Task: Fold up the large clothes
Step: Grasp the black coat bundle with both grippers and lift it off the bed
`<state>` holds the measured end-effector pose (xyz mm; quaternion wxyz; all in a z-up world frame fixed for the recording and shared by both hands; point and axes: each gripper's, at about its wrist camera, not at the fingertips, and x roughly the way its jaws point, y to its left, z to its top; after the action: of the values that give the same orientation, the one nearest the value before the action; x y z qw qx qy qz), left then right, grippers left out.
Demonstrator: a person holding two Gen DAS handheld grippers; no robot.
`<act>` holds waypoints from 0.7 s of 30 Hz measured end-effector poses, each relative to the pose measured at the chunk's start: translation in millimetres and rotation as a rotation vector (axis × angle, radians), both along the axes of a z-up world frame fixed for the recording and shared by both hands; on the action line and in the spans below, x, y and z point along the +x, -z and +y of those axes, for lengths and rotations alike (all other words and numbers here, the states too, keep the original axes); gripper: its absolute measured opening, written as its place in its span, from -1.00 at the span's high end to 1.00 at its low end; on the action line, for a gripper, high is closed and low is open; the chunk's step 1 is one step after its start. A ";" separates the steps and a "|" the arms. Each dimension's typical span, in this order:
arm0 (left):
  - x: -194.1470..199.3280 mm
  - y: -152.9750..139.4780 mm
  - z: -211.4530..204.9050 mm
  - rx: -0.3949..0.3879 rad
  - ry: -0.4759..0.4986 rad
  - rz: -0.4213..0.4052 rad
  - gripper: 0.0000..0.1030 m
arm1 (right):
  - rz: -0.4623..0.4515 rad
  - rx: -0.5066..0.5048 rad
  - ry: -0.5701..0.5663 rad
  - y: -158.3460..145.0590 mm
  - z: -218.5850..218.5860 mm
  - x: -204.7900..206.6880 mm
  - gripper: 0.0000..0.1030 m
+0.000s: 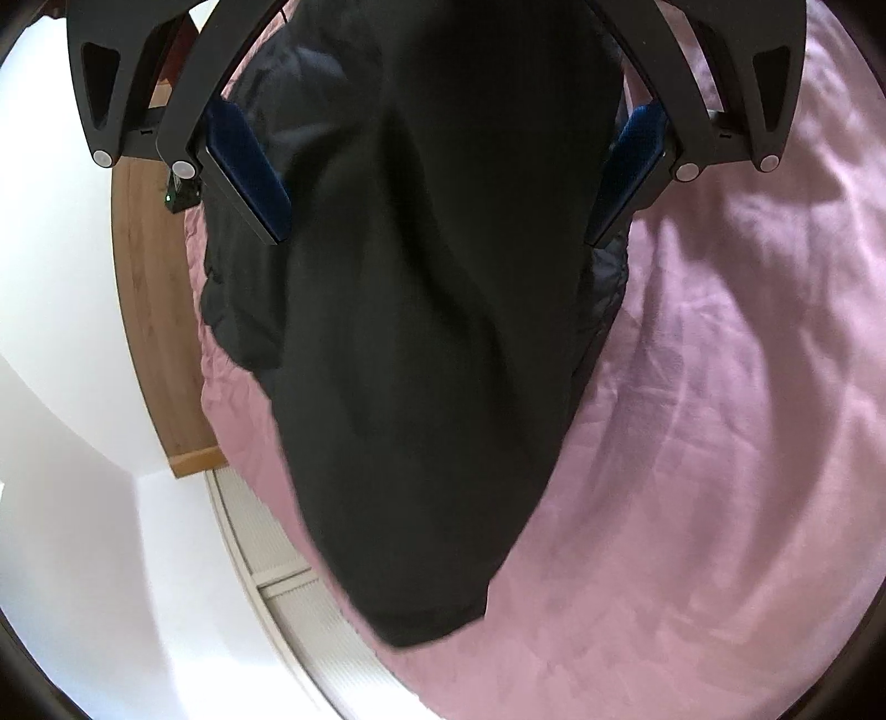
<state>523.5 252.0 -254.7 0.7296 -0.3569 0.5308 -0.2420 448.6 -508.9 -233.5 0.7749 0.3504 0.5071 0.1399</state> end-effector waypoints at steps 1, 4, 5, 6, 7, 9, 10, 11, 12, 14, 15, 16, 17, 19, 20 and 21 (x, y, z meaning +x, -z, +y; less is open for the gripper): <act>2.6 5.9 -1.2 -0.006 0.002 0.010 -0.98 | 0.007 -0.001 -0.019 4.6 2.5 3.4 -1.00; 6.9 20.7 -1.4 -0.040 0.002 0.029 -0.98 | 0.016 0.041 -0.058 19.8 10.8 14.2 -1.00; 8.3 23.6 -2.1 -0.044 0.006 0.032 -0.98 | 0.021 0.051 -0.068 25.3 14.4 17.9 -1.00; 8.7 25.6 -2.7 -0.047 0.009 0.033 -0.98 | 0.026 0.057 -0.076 30.0 17.4 20.9 -1.00; 10.2 29.3 -4.4 -0.054 0.014 0.036 -0.98 | 0.034 0.065 -0.085 34.5 20.8 23.4 -1.00; 13.2 33.8 -7.6 -0.054 0.020 0.040 -0.98 | 0.046 0.083 -0.105 44.7 27.3 31.9 -1.00; 14.8 37.0 -9.4 -0.059 0.022 0.043 -0.98 | 0.050 0.096 -0.118 48.3 31.7 36.1 -1.00; 15.8 39.1 -11.1 -0.061 0.024 0.045 -0.98 | 0.053 0.106 -0.132 52.0 36.3 41.1 -1.00; 17.6 42.1 -13.4 -0.063 0.028 0.048 -0.98 | 0.056 0.112 -0.140 53.7 38.8 43.0 -1.00; 19.4 46.9 -14.6 -0.068 0.031 0.050 -0.98 | 0.062 0.133 -0.158 58.8 47.2 48.1 -1.00; 20.1 49.0 -15.4 -0.072 0.033 0.050 -0.98 | 0.061 0.141 -0.165 60.1 51.2 50.3 -1.00; 20.7 51.3 -16.9 -0.074 0.035 0.049 -0.98 | 0.061 0.147 -0.174 61.5 55.3 52.0 -1.00; 23.9 53.3 -19.2 -0.076 0.037 0.048 -0.98 | 0.062 0.151 -0.182 62.8 59.0 53.5 -1.00; 24.2 58.0 -21.5 -0.087 0.037 0.048 -0.98 | 0.060 0.146 -0.201 68.3 64.3 53.5 -1.00; 24.4 60.9 -24.5 -0.094 0.037 0.051 -0.98 | 0.060 0.141 -0.204 69.9 66.8 54.0 -1.00; 24.6 62.9 -25.5 -0.101 0.036 0.055 -0.98 | 0.060 0.138 -0.204 72.4 69.1 54.5 -1.00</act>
<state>548.1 226.5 -317.6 0.6914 -0.3900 0.5441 -0.2717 503.1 -439.8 -305.8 0.7151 0.3536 0.5523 0.2421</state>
